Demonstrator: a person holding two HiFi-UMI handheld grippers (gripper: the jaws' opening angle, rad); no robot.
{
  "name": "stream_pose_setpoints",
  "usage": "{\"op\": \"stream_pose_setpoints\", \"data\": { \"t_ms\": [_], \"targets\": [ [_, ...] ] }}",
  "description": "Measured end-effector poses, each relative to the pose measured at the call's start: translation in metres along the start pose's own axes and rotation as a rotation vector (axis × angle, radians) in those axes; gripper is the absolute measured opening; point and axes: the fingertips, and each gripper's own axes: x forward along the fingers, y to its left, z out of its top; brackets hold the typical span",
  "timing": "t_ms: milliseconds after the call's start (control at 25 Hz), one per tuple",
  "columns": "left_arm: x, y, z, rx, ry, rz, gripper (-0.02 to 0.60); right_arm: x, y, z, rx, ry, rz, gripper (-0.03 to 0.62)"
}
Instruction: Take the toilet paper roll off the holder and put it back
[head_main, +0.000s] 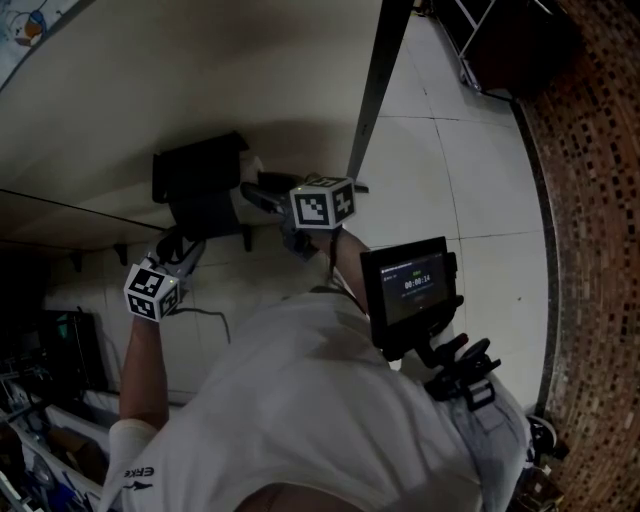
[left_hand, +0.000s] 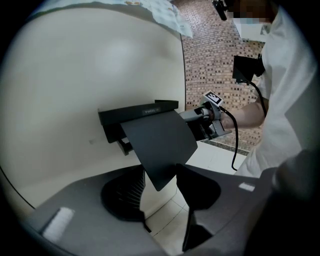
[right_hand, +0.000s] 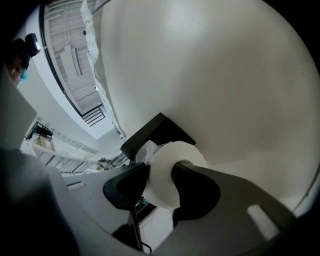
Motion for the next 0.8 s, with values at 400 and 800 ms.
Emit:
{"op": "stream_pose_setpoints", "data": {
  "t_ms": [400, 800],
  "targets": [
    [0.000, 0.001, 0.000, -0.001, -0.005, 0.006, 0.198, 0.005, 0.007, -0.003, -0.064, 0.051, 0.028, 0.250],
    [-0.001, 0.007, -0.003, -0.002, -0.003, 0.005, 0.198, -0.008, -0.001, 0.004, -0.117, 0.054, -0.002, 0.287]
  ]
}}
